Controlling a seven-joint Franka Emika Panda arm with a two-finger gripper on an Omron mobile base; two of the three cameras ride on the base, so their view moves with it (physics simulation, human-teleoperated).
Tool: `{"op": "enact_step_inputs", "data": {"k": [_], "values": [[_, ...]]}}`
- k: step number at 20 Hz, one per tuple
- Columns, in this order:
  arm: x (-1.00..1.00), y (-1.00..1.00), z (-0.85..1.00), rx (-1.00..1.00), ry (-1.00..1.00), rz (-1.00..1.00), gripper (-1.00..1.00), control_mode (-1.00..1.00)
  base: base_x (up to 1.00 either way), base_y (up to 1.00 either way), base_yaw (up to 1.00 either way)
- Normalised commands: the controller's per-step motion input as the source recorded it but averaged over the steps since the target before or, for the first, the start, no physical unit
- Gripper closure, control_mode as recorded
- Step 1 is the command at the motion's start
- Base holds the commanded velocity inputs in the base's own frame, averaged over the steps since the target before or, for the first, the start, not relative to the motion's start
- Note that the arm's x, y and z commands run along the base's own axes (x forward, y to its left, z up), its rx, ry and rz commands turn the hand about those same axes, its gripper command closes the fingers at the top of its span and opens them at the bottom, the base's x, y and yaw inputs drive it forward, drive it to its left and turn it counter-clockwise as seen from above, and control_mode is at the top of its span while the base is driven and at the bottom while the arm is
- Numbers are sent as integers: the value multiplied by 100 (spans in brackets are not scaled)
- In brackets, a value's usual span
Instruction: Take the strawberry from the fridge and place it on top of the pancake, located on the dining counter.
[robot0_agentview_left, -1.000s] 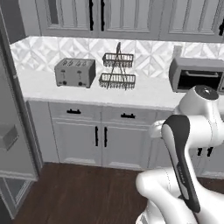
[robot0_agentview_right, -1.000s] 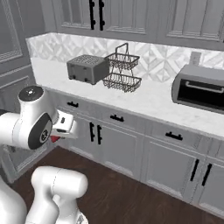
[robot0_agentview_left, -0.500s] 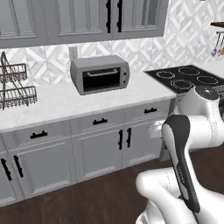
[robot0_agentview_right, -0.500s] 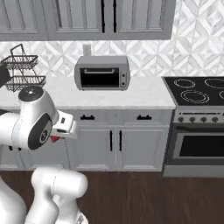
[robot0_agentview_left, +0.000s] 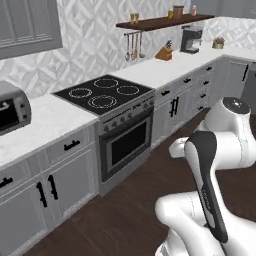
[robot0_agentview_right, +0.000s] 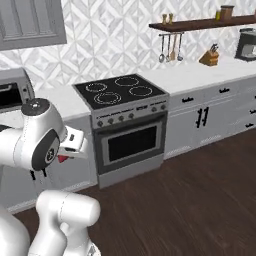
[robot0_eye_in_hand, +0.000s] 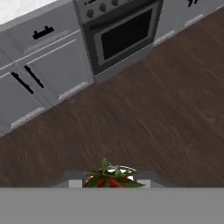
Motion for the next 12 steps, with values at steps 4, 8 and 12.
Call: {"op": "enact_step_inputs", "data": {"k": [4,8,12], "values": [[0,0,0,0,0,0,100,100,0,-85,-78],[0,0,0,0,0,0,100,100,0,-60,-84],[0,0,0,0,0,0,100,100,0,-47,-88]]}}
